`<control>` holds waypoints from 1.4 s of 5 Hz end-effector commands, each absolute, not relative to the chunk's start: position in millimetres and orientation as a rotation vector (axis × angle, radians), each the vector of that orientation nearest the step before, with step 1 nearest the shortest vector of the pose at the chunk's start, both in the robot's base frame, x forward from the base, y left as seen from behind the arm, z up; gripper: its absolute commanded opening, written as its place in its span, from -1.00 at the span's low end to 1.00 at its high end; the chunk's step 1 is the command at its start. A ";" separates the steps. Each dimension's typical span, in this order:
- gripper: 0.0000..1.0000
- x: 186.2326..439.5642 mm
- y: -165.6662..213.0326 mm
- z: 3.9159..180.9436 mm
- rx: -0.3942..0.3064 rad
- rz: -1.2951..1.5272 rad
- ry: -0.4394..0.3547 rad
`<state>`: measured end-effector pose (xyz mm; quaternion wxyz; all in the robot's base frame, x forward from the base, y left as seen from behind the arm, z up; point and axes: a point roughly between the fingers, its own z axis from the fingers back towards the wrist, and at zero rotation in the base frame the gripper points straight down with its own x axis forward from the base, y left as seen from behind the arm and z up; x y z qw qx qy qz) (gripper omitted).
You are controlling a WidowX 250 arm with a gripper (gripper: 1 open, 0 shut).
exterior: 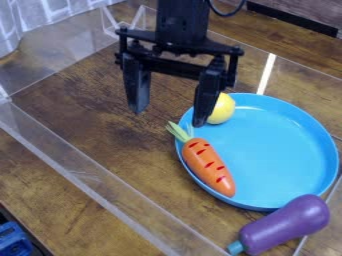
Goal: Move the carrot to the left side
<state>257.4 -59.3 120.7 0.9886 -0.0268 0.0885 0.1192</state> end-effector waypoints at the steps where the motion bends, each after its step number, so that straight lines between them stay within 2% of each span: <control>1: 1.00 259.2 -75.7 119.7 -0.079 0.228 0.125; 3: 1.00 269.5 -119.0 82.8 -0.139 0.296 0.072; 4: 1.00 282.1 -117.4 71.6 -0.205 0.371 0.061; 7: 1.00 309.9 -84.0 56.7 -0.287 0.617 -0.001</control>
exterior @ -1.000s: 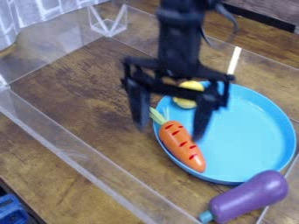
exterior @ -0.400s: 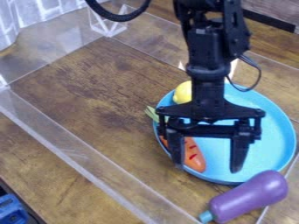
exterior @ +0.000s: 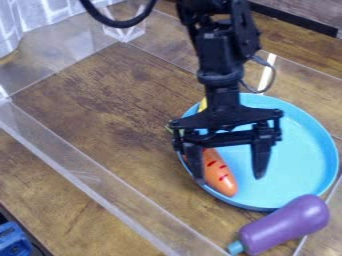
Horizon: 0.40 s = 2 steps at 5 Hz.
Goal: Move the carrot to the left side
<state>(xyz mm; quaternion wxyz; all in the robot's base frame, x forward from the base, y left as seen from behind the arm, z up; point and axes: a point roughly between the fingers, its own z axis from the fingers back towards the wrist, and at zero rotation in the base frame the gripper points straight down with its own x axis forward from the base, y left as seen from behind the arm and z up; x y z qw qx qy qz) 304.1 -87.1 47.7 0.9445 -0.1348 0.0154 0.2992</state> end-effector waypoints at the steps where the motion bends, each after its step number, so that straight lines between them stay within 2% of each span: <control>1: 1.00 318.7 -68.2 48.7 -0.300 0.678 -0.018; 2: -1.00 319.2 -63.9 44.9 -0.293 0.687 -0.020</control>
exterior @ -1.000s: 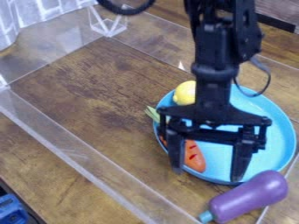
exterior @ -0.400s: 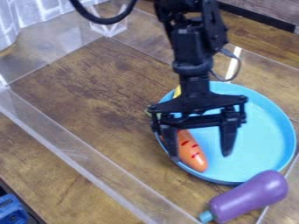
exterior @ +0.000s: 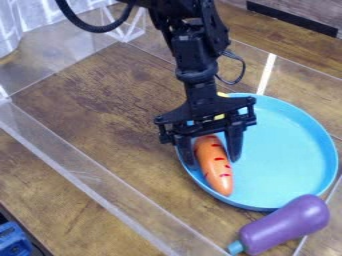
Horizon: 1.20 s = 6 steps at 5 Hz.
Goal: Move the carrot to the left side
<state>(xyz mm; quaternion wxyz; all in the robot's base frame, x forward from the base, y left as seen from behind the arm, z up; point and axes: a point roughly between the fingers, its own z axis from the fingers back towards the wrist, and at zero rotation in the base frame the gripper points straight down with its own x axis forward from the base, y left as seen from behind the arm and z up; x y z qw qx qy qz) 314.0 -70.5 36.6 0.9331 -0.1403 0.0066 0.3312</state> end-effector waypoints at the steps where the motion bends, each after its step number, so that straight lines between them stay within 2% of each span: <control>1: -1.00 319.6 -61.3 42.8 -0.275 0.717 -0.038; 3: -1.00 320.4 -52.9 40.6 -0.234 0.776 -0.076; 5: -1.00 321.9 -45.7 48.1 -0.202 0.787 -0.122; 6: -1.00 315.1 -43.1 42.4 -0.180 0.808 -0.148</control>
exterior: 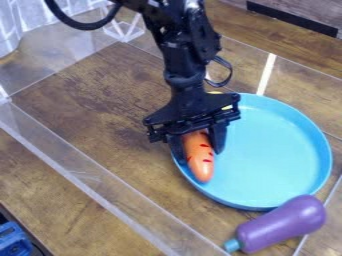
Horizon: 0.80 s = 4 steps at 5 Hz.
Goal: Move the carrot to the left side
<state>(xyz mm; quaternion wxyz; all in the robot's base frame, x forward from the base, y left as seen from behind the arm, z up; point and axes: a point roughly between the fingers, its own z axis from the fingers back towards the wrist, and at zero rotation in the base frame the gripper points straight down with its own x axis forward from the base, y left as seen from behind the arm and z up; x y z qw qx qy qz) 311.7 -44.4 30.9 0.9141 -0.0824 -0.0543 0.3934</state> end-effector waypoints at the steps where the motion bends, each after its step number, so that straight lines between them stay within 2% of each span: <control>1: -1.00 308.8 -39.6 39.5 -0.162 0.838 -0.175; 3: -1.00 301.8 -25.0 79.3 -0.161 0.756 -0.229; 4: -1.00 304.0 -12.3 110.4 -0.177 0.736 -0.255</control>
